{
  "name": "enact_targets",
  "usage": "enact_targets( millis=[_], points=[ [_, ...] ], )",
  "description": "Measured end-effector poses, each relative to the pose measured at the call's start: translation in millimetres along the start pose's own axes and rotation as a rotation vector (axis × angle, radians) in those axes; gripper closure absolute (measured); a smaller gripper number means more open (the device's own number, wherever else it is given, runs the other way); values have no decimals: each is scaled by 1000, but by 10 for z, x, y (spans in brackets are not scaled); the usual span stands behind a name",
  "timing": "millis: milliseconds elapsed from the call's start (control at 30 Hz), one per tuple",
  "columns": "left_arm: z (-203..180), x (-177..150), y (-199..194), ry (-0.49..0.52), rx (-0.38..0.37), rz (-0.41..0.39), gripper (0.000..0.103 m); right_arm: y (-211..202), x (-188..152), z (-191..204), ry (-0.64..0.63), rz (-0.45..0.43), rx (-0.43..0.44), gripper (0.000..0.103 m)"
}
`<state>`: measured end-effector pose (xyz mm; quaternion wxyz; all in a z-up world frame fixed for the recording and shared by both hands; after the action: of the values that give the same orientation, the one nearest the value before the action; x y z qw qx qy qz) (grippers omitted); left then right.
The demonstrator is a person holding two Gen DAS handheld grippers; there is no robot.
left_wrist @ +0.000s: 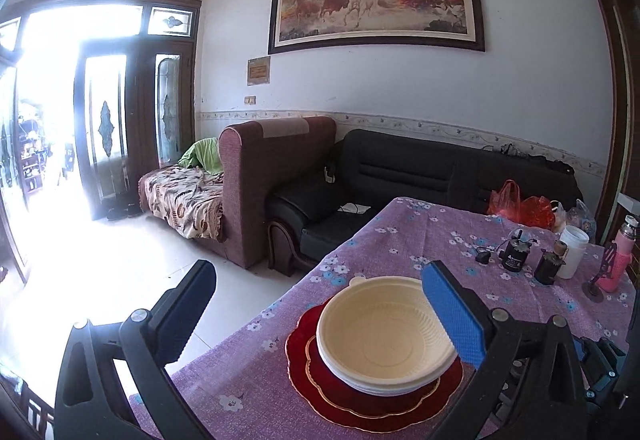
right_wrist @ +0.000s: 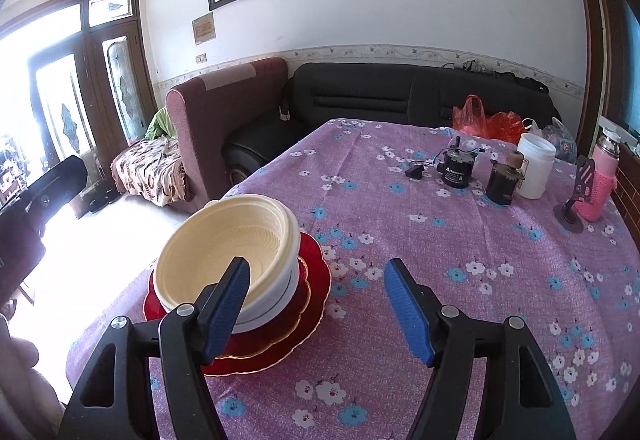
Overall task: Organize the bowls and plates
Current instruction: 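Raise the right gripper away from the stack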
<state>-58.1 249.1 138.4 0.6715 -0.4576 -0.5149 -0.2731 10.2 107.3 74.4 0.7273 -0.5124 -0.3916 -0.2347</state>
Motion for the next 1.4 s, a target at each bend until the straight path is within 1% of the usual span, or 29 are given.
enact_targets(
  millis=[300, 400, 567, 733, 800, 867, 967, 1000, 1067, 1133, 1167, 1333, 1400],
  points=[
    [-260, -78, -49, 36, -21, 16, 0, -168, -37, -286, 44, -18, -1, 24],
    [-329, -90, -104, 48, -24, 7, 0, -225, -57, -336, 54, -23, 0, 24],
    [-407, -82, -246, 65, -13, -30, 0, -289, -104, -393, 73, -25, 7, 24],
    [-435, -77, -411, 36, -14, -78, 0, -423, -133, -373, 72, -43, 25, 23],
    [-440, -84, -469, 17, -24, -90, 0, -489, -132, -359, 64, -59, 29, 20],
    [-443, -102, -528, 2, -8, -112, 0, -566, -129, -347, 58, -79, 29, 18],
    [-477, -121, -578, 15, -12, -131, 0, -666, -126, -342, 53, -111, 22, 15],
    [-491, -134, -572, 22, -15, -125, 0, -678, -122, -347, 53, -117, 20, 13],
    [-515, -176, -541, 30, -29, -98, 0, -695, -139, -357, 57, -119, 19, 13],
    [-526, -228, -482, 23, -64, -55, 0, -681, -165, -368, 59, -110, 15, 13],
    [-526, -257, -437, 14, -84, -24, 0, -671, -183, -374, 61, -104, 15, 13],
    [-494, -430, -206, -32, -134, 103, 0, -587, -282, -377, 61, -63, 8, 13],
    [-459, -502, -102, -65, -170, 160, 0, -547, -320, -344, 55, -47, 6, 13]
  ],
)
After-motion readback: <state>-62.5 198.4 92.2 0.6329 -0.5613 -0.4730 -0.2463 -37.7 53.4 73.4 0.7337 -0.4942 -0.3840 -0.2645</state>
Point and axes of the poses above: each gripper's, at about its wrist camera, not at the fingertips, and y roughly the way its jaws point, z to its left, x to its top, the point moved 6 cm from there along y, roughly the way its jaws point, and after that the axes turned 5 degrees about y, right-handed, at the moved point
